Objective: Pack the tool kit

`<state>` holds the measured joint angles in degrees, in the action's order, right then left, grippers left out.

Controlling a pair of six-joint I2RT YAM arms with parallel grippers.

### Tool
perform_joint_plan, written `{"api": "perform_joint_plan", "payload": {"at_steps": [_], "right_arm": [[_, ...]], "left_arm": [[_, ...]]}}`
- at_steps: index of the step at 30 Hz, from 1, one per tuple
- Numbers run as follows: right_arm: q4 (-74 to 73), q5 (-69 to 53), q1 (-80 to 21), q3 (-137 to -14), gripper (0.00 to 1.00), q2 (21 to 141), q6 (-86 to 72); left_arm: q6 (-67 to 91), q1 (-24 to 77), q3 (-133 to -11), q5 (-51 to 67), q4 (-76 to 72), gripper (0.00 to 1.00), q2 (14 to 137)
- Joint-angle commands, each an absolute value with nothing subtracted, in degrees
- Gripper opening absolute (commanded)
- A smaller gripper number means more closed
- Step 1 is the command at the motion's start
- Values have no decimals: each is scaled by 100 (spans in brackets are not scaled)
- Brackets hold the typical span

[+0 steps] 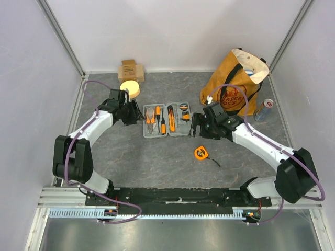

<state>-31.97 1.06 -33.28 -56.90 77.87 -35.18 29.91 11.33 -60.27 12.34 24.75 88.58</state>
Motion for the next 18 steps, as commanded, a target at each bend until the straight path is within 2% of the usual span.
{"api": "perform_joint_plan", "payload": {"at_steps": [1, 10, 18], "right_arm": [[-2936, -850, -3357, -5064, 98, 7893, -3823], [-3067, -1730, -3357, -4369, 98, 7664, -3884], [-3216, -1187, -3278, -4368, 98, 8129, -4113]], "left_arm": [[3067, 1134, -5758, 914, 2031, 56, 8359], [3059, 1142, -5186, 466, 1424, 57, 7533], [3032, 1134, -5186, 404, 1433, 57, 7480]]}}
